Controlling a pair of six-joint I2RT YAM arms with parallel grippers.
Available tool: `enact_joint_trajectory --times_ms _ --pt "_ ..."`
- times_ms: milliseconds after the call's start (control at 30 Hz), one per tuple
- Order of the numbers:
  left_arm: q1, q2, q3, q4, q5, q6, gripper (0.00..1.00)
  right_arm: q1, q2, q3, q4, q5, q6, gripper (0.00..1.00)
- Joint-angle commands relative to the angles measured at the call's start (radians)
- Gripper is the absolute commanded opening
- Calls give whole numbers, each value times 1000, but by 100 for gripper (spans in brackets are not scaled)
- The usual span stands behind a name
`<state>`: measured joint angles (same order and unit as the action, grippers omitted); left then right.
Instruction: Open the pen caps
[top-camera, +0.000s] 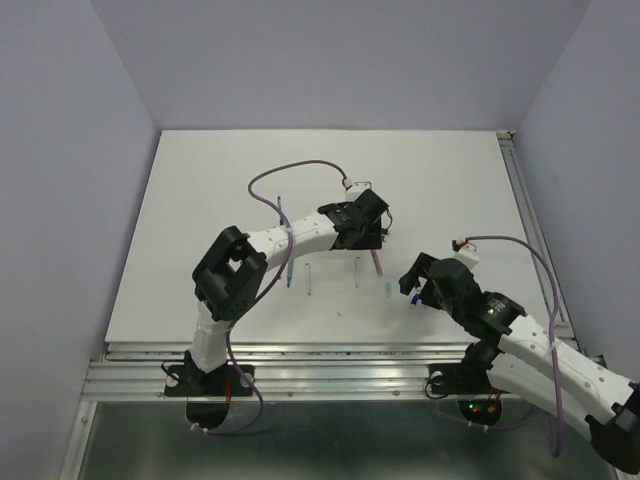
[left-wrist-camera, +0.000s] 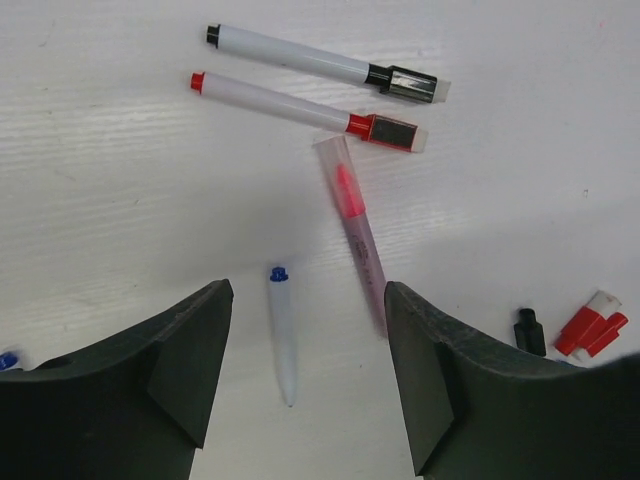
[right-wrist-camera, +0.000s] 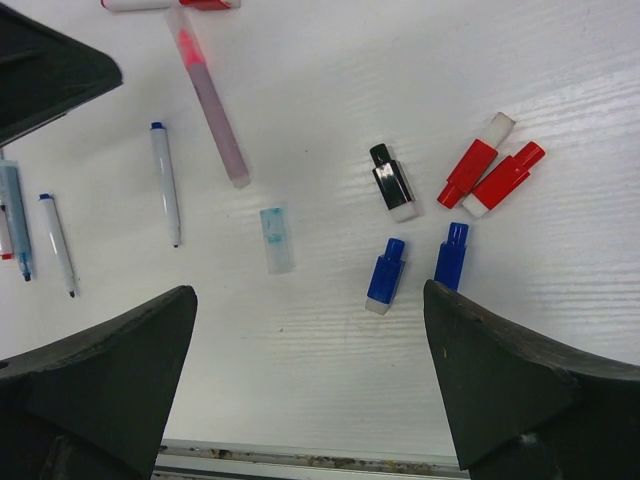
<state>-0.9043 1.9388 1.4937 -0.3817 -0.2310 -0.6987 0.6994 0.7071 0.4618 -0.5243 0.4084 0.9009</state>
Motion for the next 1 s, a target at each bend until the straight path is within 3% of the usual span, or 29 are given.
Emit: enact_joint_trajectory --times_ms 0,333,967 --pt "-13 84 135 -37 18 18 72 -8 -49 -18 15 46 -5 100" --pt "-33 253 329 -137 -14 1 65 -8 -106 -41 30 58 -22 100" --pt "-41 396 439 -250 -99 -48 51 -8 -104 -46 38 67 -26 100"
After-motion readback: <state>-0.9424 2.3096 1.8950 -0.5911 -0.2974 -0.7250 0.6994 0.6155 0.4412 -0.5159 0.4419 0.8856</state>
